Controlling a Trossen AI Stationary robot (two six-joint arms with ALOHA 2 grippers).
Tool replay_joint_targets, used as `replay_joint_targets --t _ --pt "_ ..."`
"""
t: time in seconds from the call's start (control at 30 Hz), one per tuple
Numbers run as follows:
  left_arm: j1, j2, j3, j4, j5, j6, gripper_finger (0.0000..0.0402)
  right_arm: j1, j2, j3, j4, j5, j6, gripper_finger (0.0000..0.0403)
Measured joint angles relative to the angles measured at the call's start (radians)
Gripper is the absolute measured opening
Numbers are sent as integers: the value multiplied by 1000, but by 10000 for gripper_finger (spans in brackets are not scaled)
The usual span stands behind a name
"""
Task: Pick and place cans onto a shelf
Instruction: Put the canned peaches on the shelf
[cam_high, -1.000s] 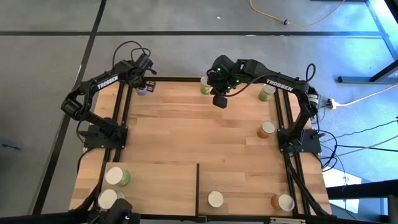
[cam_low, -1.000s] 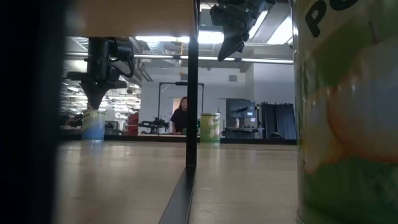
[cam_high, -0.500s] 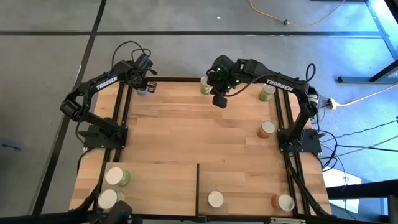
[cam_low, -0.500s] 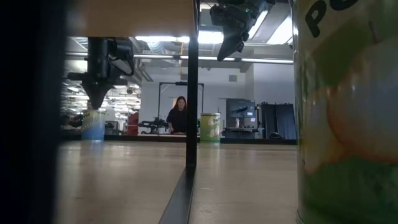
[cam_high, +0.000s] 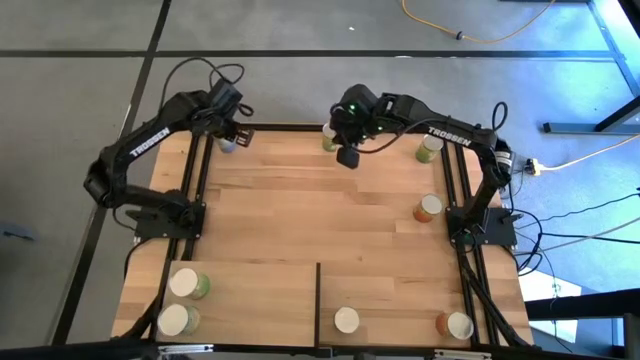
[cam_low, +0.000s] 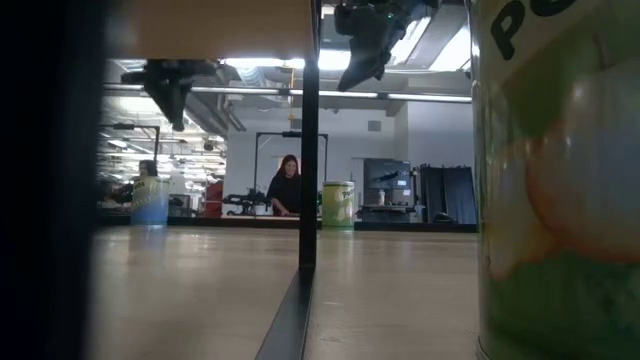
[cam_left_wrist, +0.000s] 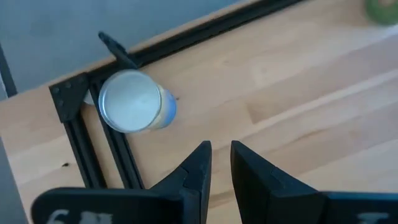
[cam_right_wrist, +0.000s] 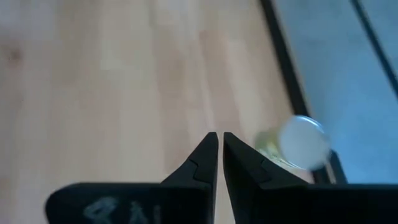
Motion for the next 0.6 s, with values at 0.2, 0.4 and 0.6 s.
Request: replay_joint_targets --t 0.2,0.4,0.6 --pt "-27 -67 15 2 8 -3 53 -55 44 -1 -13 40 43 29" --pt "-78 -160 15 7 68 -53 53 -90 94 0 -12 -62 37 29" --pt "-105 -226 17 18 41 -55 53 -142 162 0 -6 -180 75 29"
